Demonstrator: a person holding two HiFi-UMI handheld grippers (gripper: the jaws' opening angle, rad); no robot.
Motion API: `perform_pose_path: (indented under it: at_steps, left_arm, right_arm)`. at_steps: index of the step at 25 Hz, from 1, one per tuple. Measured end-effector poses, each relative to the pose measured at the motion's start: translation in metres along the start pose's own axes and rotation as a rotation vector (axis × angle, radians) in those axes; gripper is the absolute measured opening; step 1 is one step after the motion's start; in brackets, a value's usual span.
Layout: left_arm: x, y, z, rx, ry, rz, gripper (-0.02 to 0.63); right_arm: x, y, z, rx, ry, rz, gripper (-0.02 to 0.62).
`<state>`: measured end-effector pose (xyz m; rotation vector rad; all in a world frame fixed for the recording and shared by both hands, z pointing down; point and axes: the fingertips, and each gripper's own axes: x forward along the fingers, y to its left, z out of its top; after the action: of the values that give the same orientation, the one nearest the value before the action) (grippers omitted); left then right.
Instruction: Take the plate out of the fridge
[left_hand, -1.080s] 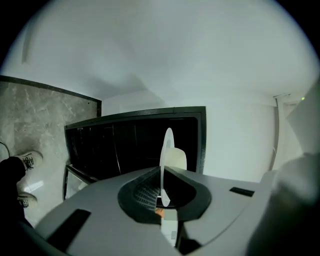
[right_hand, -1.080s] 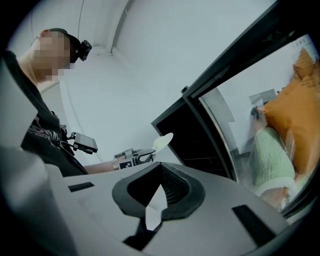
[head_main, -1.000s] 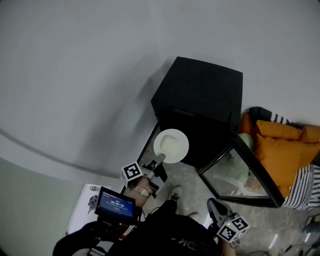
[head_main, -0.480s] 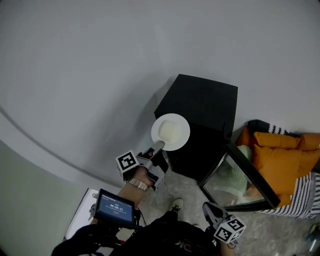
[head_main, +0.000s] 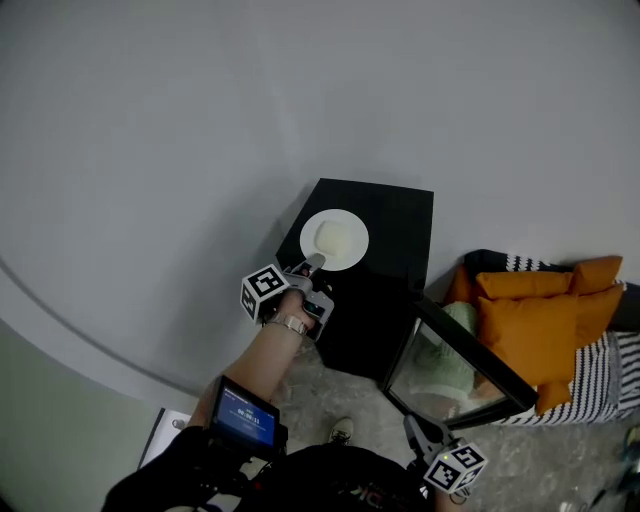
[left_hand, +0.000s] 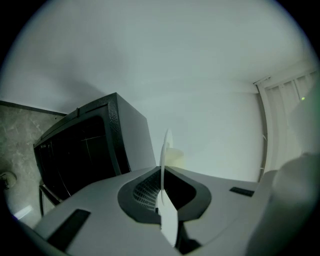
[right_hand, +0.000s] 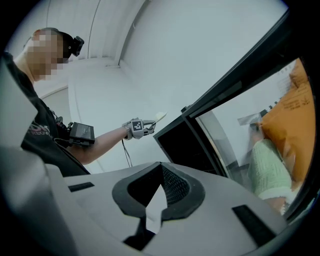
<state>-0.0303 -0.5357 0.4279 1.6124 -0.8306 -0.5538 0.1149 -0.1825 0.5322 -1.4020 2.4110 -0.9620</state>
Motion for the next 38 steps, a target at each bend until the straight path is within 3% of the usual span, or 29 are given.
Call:
perform_pose_path:
  at_steps: [6,13,21,25,28,32,38]
  left_arm:
    - [0.037,0.01,0.004,0.053,0.024,0.097,0.015]
    - [0.054,0.016,0.005,0.082,0.022,0.178,0.023]
    - [0.06,0.026,0.008,0.072,0.006,0.215,0.034]
    - [0.064,0.025,0.005,0.082,0.049,0.22,0.035]
    - [0.065,0.023,0.001,0.13,0.093,0.208,0.051]
    - [0.067,0.015,-0.009,0.194,0.174,0.151,0.194]
    - [0.062,0.005,-0.023,0.378,0.297,0.115,0.203]
  right_arm:
    - [-0.011,-0.014,0.009,0.016,-0.064,-0.062,0.008]
    - [-0.01,-0.021,0.014,0.036,-0.096,-0.054,0.008]
    - [-0.014,-0.026,0.013,0.046,-0.104,-0.052,0.008]
    - [-0.019,-0.026,0.016,0.06,-0.106,-0.055,0.008]
    - [-0.02,-0.027,0.016,0.063,-0.108,-0.051,0.008]
    - [-0.022,-0.029,0.016,0.068,-0.102,-0.045,0.008]
    - [-0.021,-0.027,0.016,0.069,-0.089,-0.03,0.008]
